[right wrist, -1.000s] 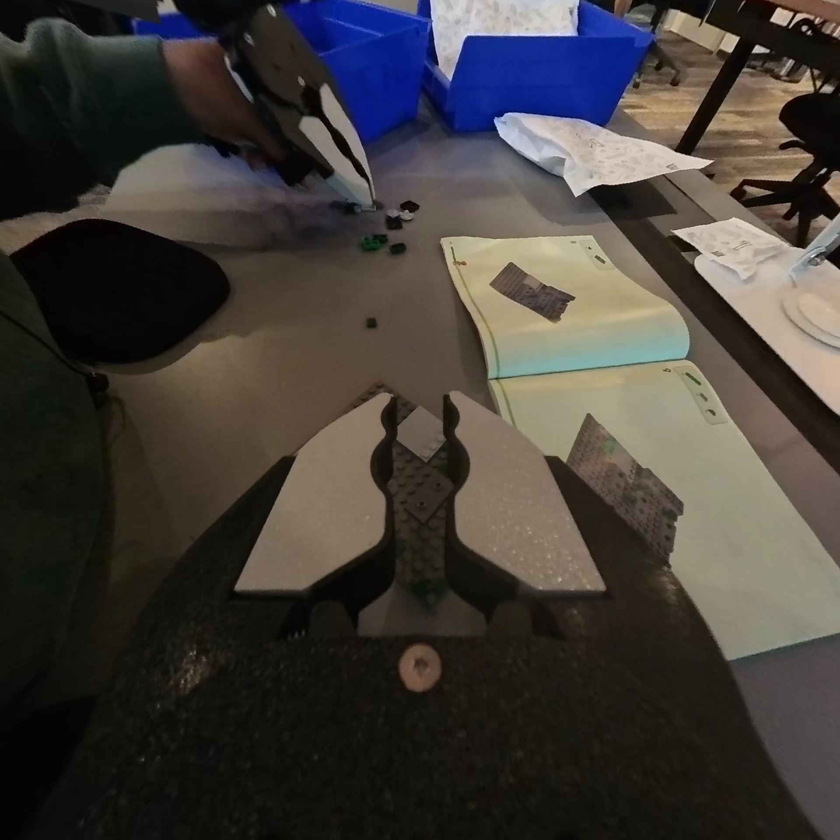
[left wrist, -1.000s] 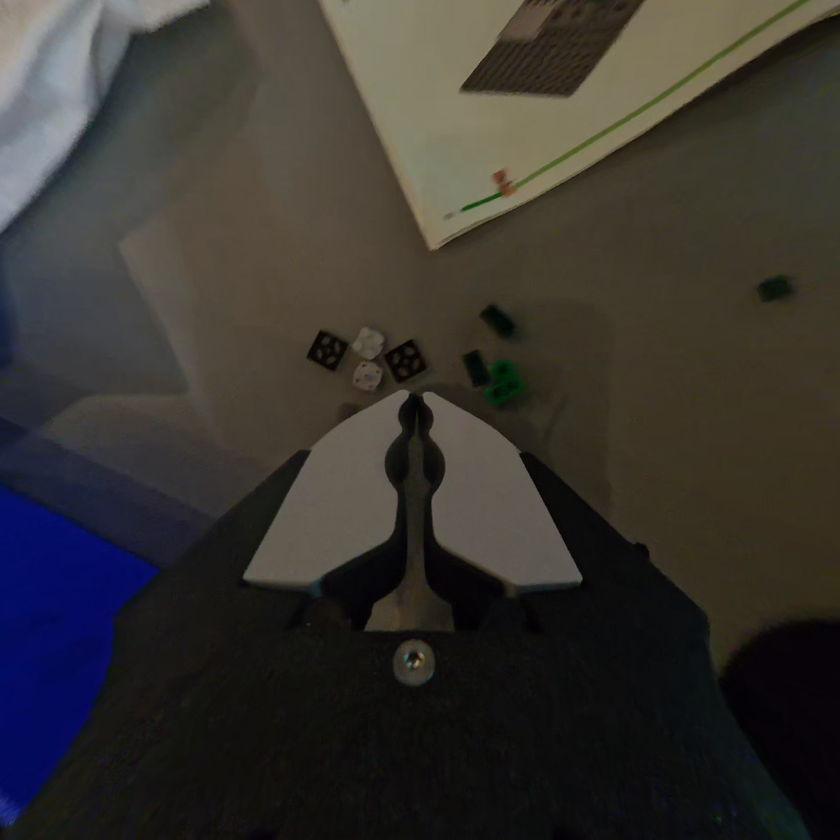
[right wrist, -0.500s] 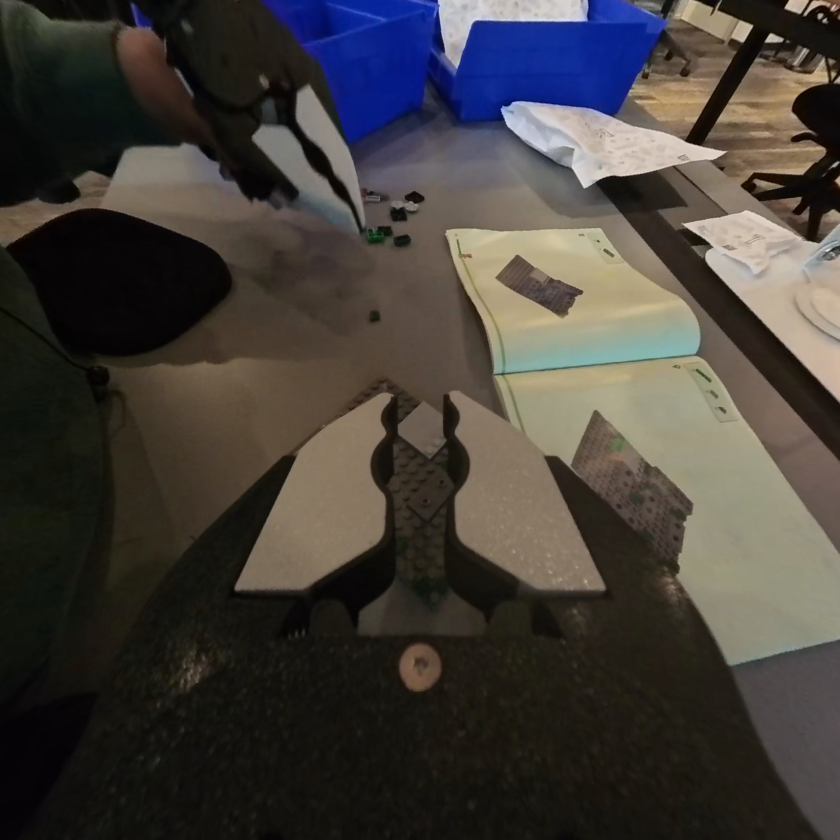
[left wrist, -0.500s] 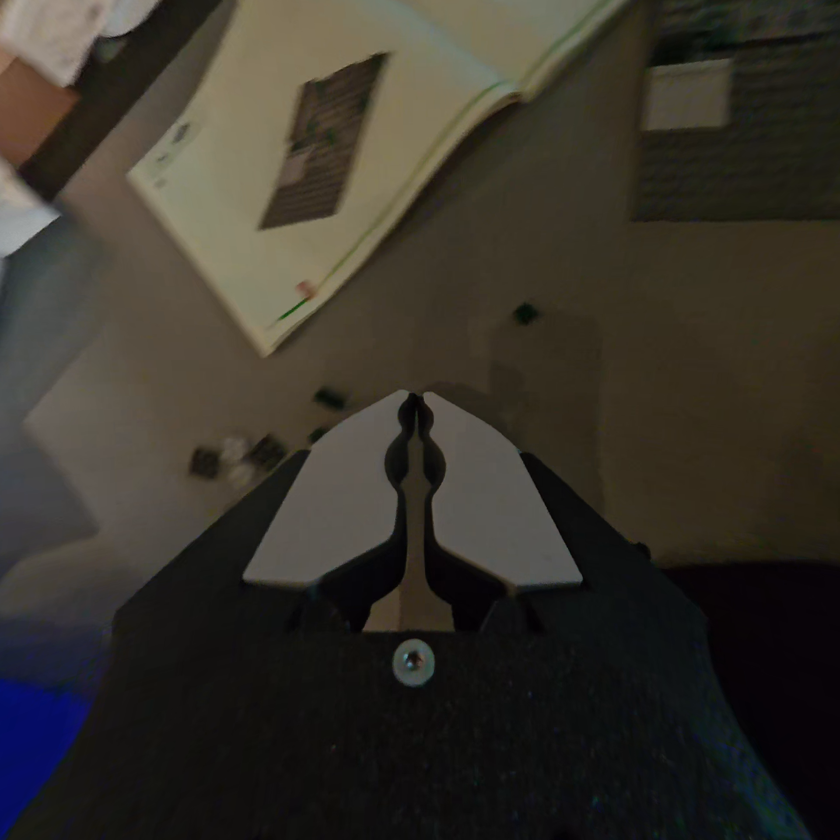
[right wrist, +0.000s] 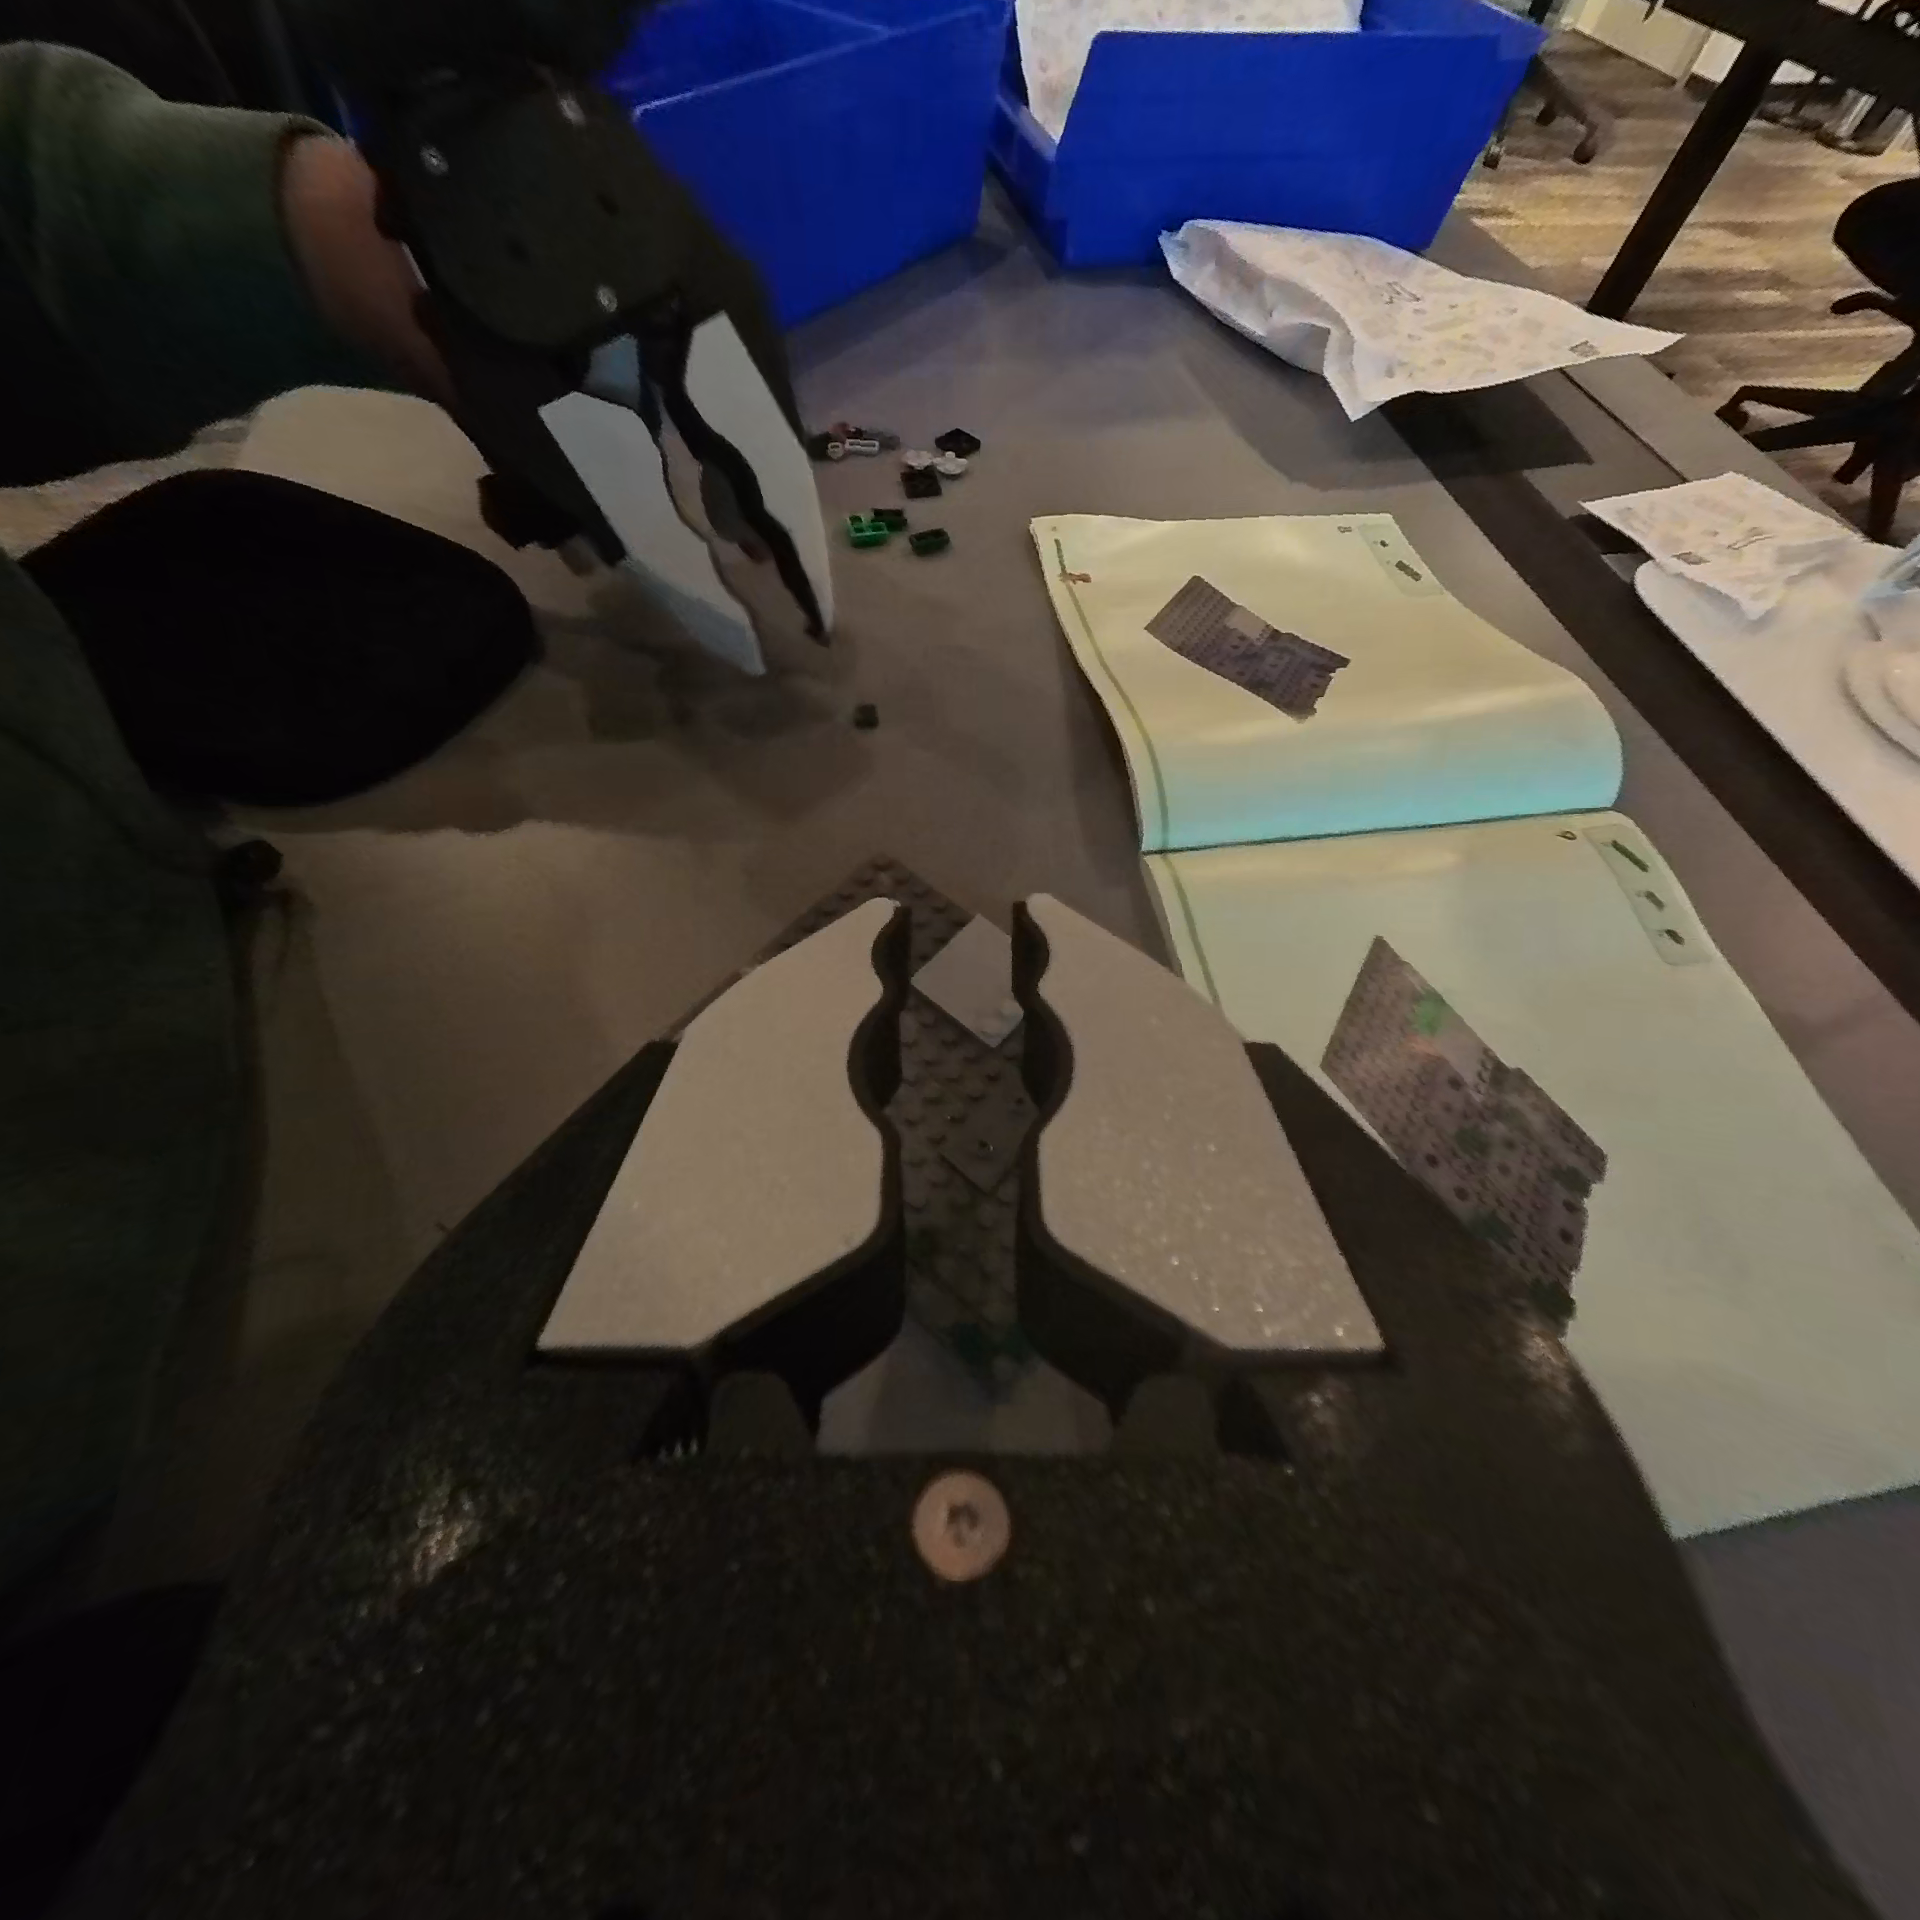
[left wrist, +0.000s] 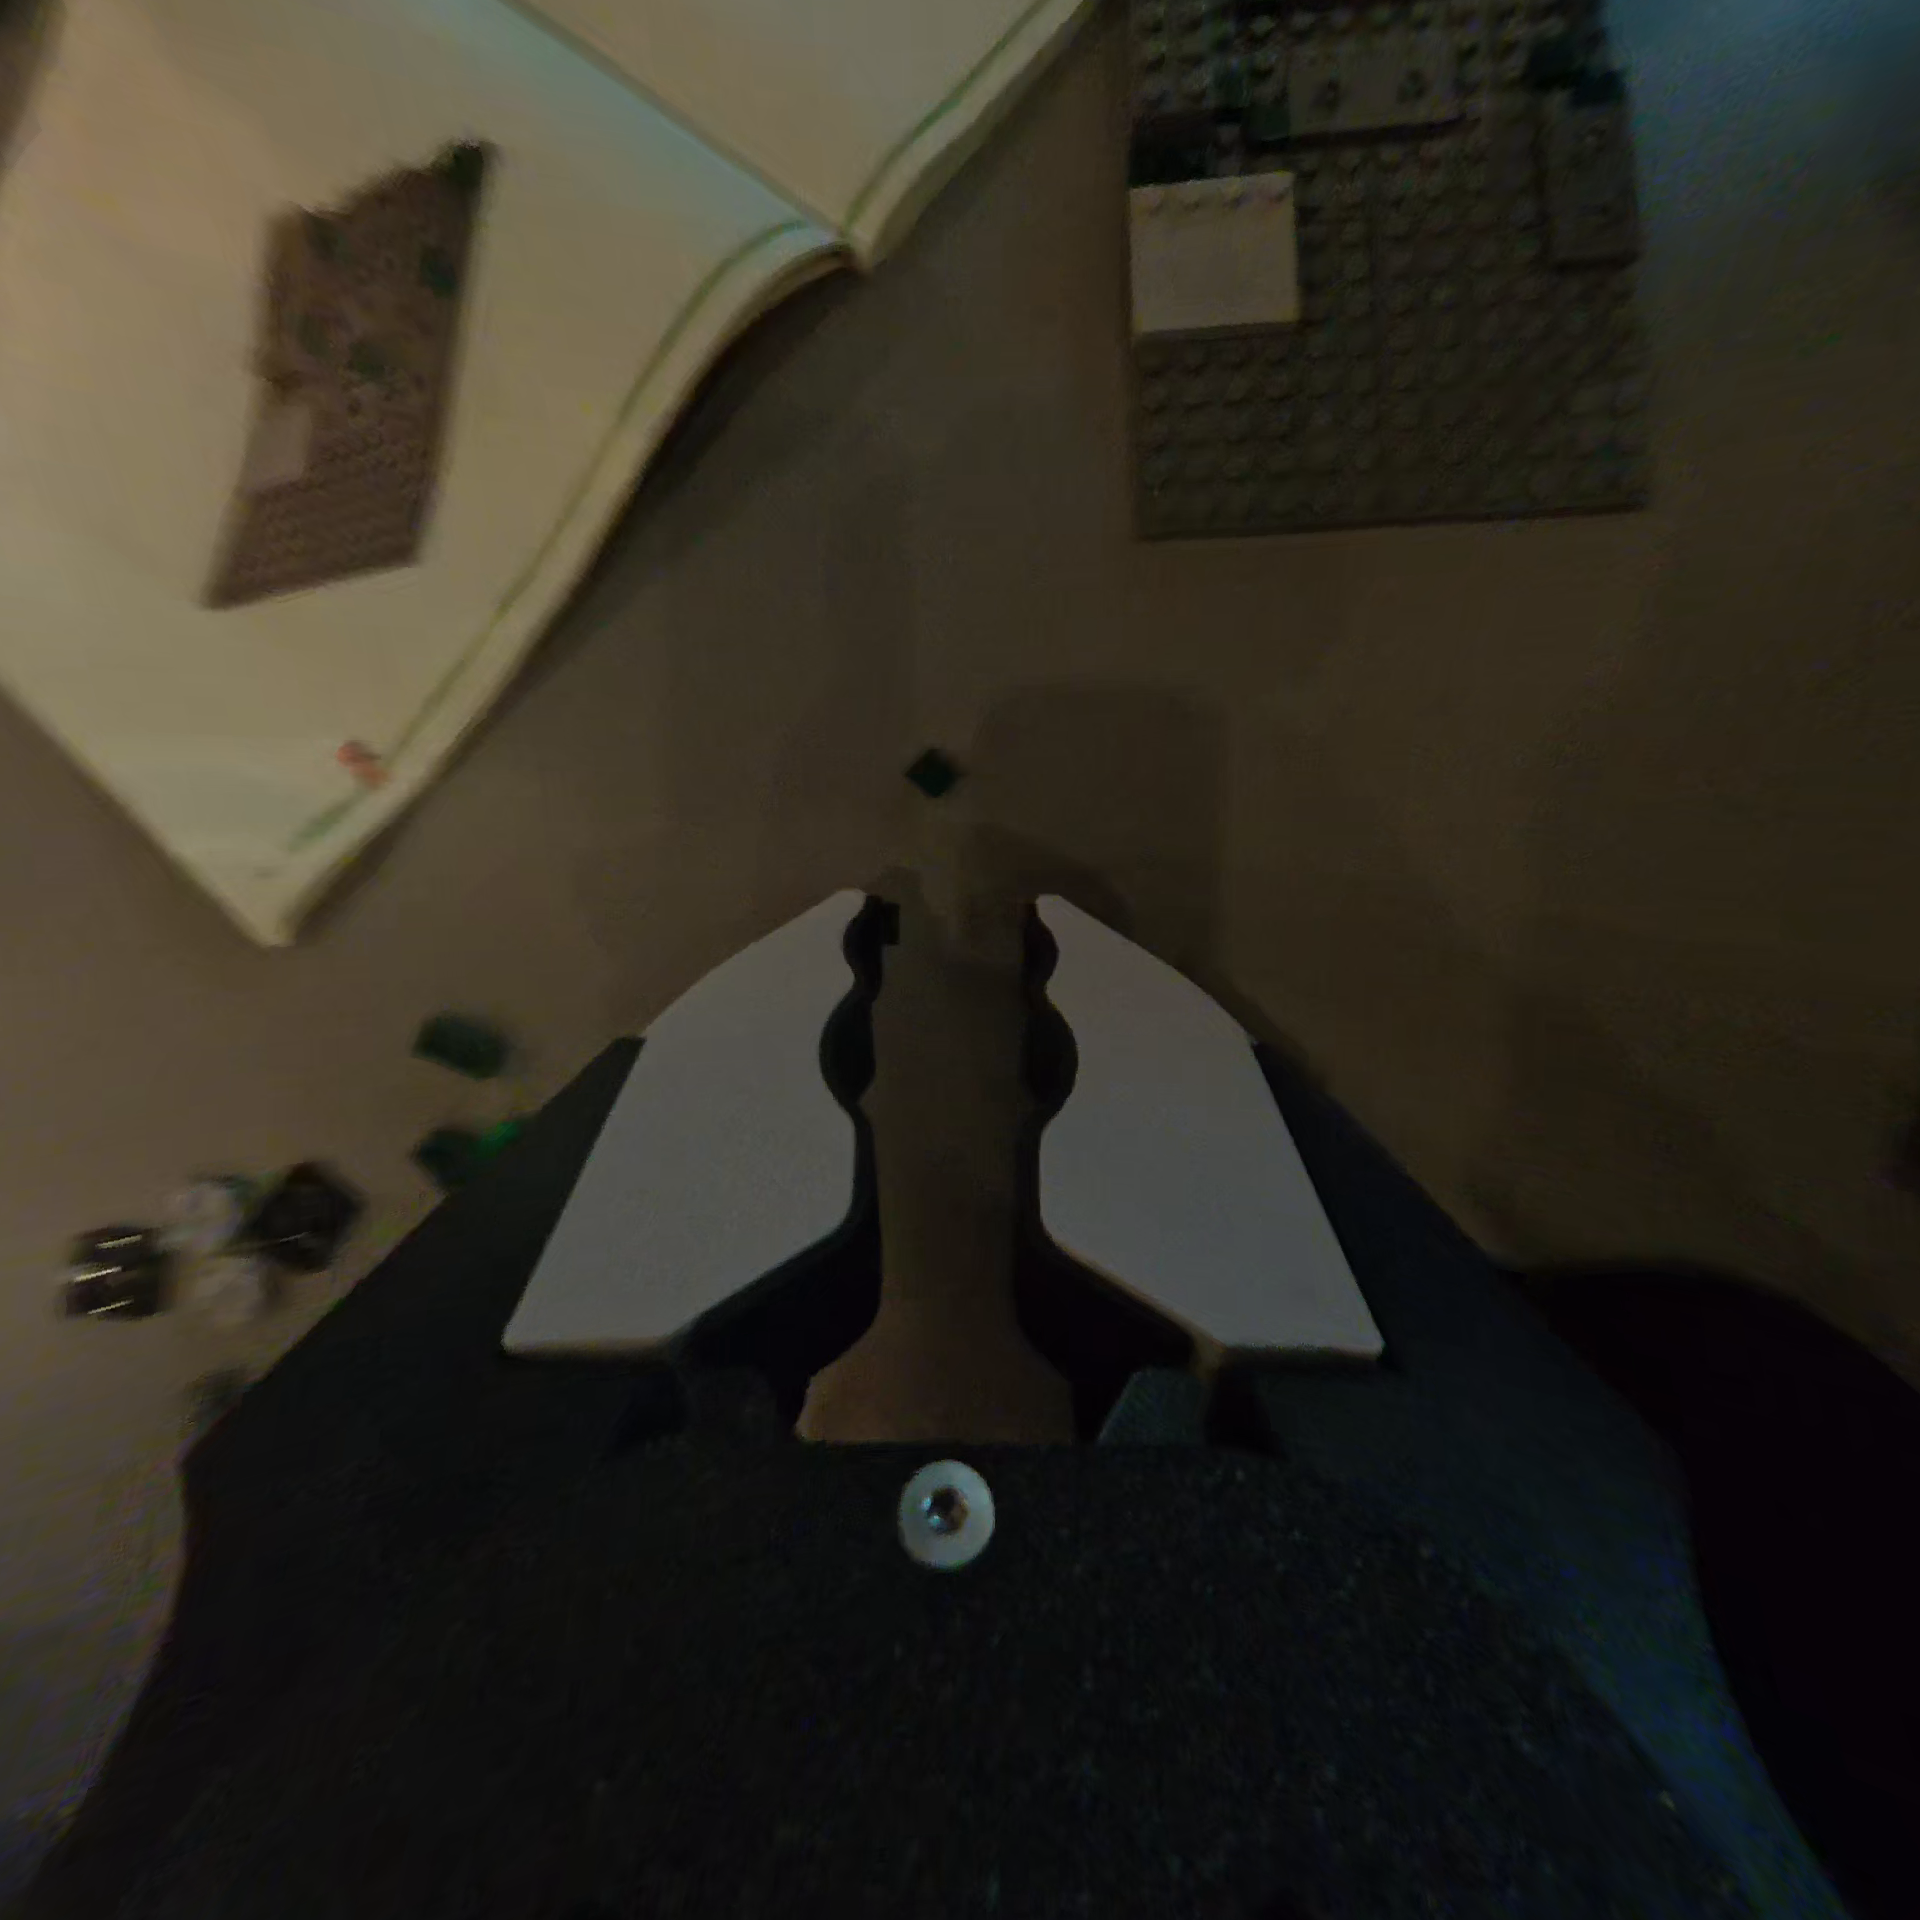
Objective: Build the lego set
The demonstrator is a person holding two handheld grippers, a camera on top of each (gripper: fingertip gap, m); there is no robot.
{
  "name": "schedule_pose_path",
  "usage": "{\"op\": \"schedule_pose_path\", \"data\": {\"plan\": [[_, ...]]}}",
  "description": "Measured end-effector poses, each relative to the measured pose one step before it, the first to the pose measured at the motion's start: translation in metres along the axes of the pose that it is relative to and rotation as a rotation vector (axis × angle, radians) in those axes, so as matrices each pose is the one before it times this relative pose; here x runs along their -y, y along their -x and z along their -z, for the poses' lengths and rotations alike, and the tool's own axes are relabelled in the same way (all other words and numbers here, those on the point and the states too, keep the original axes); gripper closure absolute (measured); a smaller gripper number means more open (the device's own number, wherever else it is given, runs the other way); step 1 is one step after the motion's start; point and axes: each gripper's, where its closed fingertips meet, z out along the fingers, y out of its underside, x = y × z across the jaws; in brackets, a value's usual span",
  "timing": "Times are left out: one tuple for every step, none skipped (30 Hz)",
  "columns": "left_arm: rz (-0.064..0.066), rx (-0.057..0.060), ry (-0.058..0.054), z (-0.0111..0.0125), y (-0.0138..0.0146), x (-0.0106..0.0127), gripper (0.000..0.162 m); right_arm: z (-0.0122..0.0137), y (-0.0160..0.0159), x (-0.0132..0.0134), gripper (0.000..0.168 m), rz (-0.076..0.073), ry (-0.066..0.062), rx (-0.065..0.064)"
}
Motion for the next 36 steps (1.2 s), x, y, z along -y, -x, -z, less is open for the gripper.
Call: {"op": "schedule_pose_path", "data": {"plan": [[0.0208, -0.0349, -0.0033, -0.00140, -0.00497, -0.00076, 0.135, -0.00029, 0.00062, 0.00012, 0.150, -0.0008, 0.0004, 0.0030], [0.0144, -0.0277, -0.0074, -0.00162, -0.00449, -0.00013, 0.134, -0.00042, 0.00076, 0.00014, 0.150, -0.0006, 0.0008, 0.0034], [0.0105, -0.0220, -0.0039, -0.00155, -0.00391, -0.00056, 0.133, -0.00044, 0.00086, 0.00042, 0.150, 0.0001, 0.0004, 0.0027], [0.0118, -0.0070, 0.0130, -0.00153, -0.00112, -0.00273, 0.131, -0.00041, 0.00087, 0.00060, 0.150, 0.0019, -0.0003, 0.0014], [0.0131, 0.0186, 0.0234, -0.00080, 0.00342, -0.00439, 0.129, -0.00052, 0.00097, 0.00050, 0.150, 0.0034, 0.0003, 0.0015], [0.0125, 0.0201, 0.0145, -0.00001, 0.00456, -0.00328, 0.128, -0.00037, 0.00091, 0.00016, 0.150, 0.0037, 0.0020, 0.0016], [0.0161, 0.0091, -0.0154, 0.00200, 0.00302, 0.00134, 0.127, -0.00051, 0.00076, -0.00017, 0.150, 0.0033, 0.0025, 0.0009], [0.0117, 0.0143, -0.0157, 0.00224, 0.00328, 0.00191, 0.125, -0.00035, 0.00056, -0.00008, 0.150, 0.0021, 0.0018, 0.0010], [0.0027, 0.0101, -0.0145, 0.00226, 0.00184, 0.00212, 0.124, -0.00028, 0.00057, 0.00011, 0.150, 0.0006, 0.0006, 0.0017], [-0.0046, 0.0047, -0.0108, 0.00184, 0.00031, 0.00184, 0.124, -0.00027, 0.00046, 0.00030, 0.150, -0.0001, -0.0004, 0.0016], [-0.0086, 0.0005, -0.0035, 0.00124, -0.00090, 0.00081, 0.124, -0.00032, 0.00045, 0.00046, 0.150, 0.0002, -0.0007, 0.0014], [-0.0096, -0.0034, 0.0033, 0.00044, -0.00172, -0.00007, 0.123, -0.00028, 0.00047, 0.00052, 0.150, 0.0011, -0.0002, 0.0010], [-0.0088, -0.0010, 0.0062, 0.00001, -0.00141, -0.00077, 0.123, -0.00030, 0.00044, 0.00050, 0.150, 0.0019, 0.0001, 0.0002], [-0.0088, -0.0016, 0.0065, -0.00014, -0.00145, -0.00105, 0.124, -0.00024, 0.00033, 0.00033, 0.150, 0.0022, 0.0004, -0.0002], [-0.0095, -0.0074, 0.0058, -0.00008, -0.00229, -0.00107, 0.125, -0.00013, 0.00043, 0.00036, 0.150, 0.0020, 0.0008, -0.0002], [-0.0105, -0.0058, 0.0021, -0.00022, -0.00224, -0.00044, 0.128, -0.00012, 0.00047, 0.00016, 0.150, 0.0020, 0.0005, -0.0004], [-0.0092, 0.0052, -0.0022, -0.00044, -0.00051, 0.00003, 0.130, -0.00004, 0.00042, 0.00029, 0.150, 0.0017, -0.0001, -0.0005], [-0.0049, 0.0083, -0.0011, -0.00097, 0.00046, 0.00002, 0.130, 0.00003, 0.00035, 0.00014, 0.150, 0.0010, -0.0001, -0.0002], [0.0007, 0.0023, 0.0035, -0.00140, 0.00021, -0.00080, 0.132, -0.00010, 0.00038, 0.00006, 0.150, 0.0006, 0.0002, 0.0002], [0.0046, 0.0000, 0.0054, -0.00169, 0.00031, -0.00085, 0.132, 0.00003, 0.00034, 0.00008, 0.150, 0.0009, 0.0004, 0.0004], [0.0056, 0.0011, 0.0025, -0.00165, 0.00079, -0.00046, 0.134, 0.00003, 0.00032, 0.00008, 0.150, 0.0013, 0.0004, 0.0005], [0.0052, -0.0012, 0.0029, -0.00154, 0.00052, -0.00045, 0.136, -0.00009, 0.00016, 0.00001, 0.150, 0.0009, 0.0005, 0.0004], [0.0064, -0.0024, 0.0045, -0.00132, 0.00042, -0.00062, 0.139, 0.00014, 0.00020, 0.00003, 0.150, 0.0003, 0.0003, 0.0003], [0.0109, -0.0018, 0.0011, -0.00081, 0.00089, 0.00000, 0.140, 0.00023, 0.00014, 0.00015, 0.150, 0.0002, -0.0003, 0.0002], [0.0137, -0.0019, 0.0024, -0.00022, 0.00103, -0.00013, 0.143, 0.00022, -0.00001, 0.00003, 0.150, 0.0002, -0.0003, 0.0000], [0.0096, -0.0047, 0.0021, 0.00000, 0.00040, -0.00021, 0.145, 0.00022, 0.00010, -0.00008, 0.150, 0.0000, -0.0002, 0.0000], [0.0042, -0.0072, 0.0027, -0.00005, -0.00038, -0.00016, 0.148, 0.00010, -0.00001, -0.00014, 0.150, -0.0004, -0.0003, 0.0003], [-0.0025, -0.0059, 0.0008, -0.00014, -0.00089, -0.00002, 0.153, -0.00006, 0.00017, -0.00005, 0.150, -0.0008, -0.0003, 0.0009], [-0.0045, 0.0011, -0.0027, -0.00033, -0.00030, 0.00050, 0.154, -0.00019, 0.00031, -0.00010, 0.150, -0.0009, -0.0003, 0.0015], [-0.0037, 0.0025, -0.0023, -0.00027, -0.00004, 0.00041, 0.155, -0.00053, 0.00040, -0.00019, 0.150, -0.0008, 0.0001, 0.0019], [-0.0032, 0.0026, -0.0028, -0.00016, 0.00021, 0.00047, 0.155, -0.00079, 0.00047, -0.00008, 0.150, -0.0004, 0.0004, 0.0024], [-0.0059, 0.0064, -0.0059, 0.00016, 0.00078, 0.00067, 0.162, -0.00126, 0.00080, -0.00015, 0.150, -0.0006, 0.0002, 0.0035], [-0.0058, 0.0087, -0.0130, 0.00046, 0.00075, 0.00188, 0.162, -0.00174, 0.00088, 0.00008, 0.150, -0.0011, 0.0001, 0.0053], [-0.0050, 0.0020, -0.0145, 0.00082, -0.00017, 0.00248, 0.162, -0.00262, 0.00127, 0.00006, 0.150, -0.0008, 0.0015, 0.0078], [-0.0022, 0.0010, -0.0179, 0.00083, -0.00031, 0.00327, 0.162, -0.00347, 0.00147, 0.00007, 0.150, 0.0012, 0.0048, 0.0101], [0.0004, -0.0054, -0.0153, 0.00075, -0.00077, 0.00309, 0.162, -0.00456, 0.00200, -0.00006, 0.150, 0.0060, 0.0091, 0.0114]]}}
